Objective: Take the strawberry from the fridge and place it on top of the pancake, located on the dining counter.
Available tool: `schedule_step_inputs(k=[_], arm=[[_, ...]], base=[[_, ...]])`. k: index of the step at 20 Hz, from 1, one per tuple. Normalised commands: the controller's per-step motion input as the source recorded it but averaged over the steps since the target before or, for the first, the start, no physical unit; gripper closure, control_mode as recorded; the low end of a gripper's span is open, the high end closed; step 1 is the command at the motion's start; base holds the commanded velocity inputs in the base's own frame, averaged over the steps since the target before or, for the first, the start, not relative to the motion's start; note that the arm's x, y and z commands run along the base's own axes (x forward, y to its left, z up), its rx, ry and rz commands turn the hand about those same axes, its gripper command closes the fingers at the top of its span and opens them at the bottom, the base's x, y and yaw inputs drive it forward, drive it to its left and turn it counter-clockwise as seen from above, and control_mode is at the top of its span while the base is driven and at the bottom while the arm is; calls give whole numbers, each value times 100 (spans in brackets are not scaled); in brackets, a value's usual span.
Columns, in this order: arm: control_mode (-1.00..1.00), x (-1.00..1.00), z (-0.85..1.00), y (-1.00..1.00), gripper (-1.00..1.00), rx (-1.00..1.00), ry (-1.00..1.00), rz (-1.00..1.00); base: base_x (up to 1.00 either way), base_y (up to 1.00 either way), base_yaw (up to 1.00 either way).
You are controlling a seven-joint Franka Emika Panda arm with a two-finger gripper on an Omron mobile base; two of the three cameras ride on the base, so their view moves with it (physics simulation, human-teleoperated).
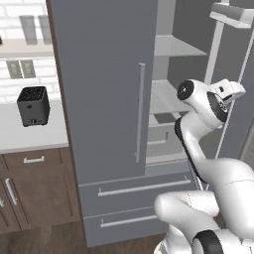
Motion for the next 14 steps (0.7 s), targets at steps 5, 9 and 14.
schedule_step_inputs(k=[5, 9, 14], arm=[[-100, -11, 1, -100, -100, 1, 0, -12], [-100, -8, 0, -100, -100, 0, 0, -11], [-100, -16, 0, -89, -100, 1, -3, -7]], base=[[0, 0, 0], [0, 0, 0], [0, 0, 0]])
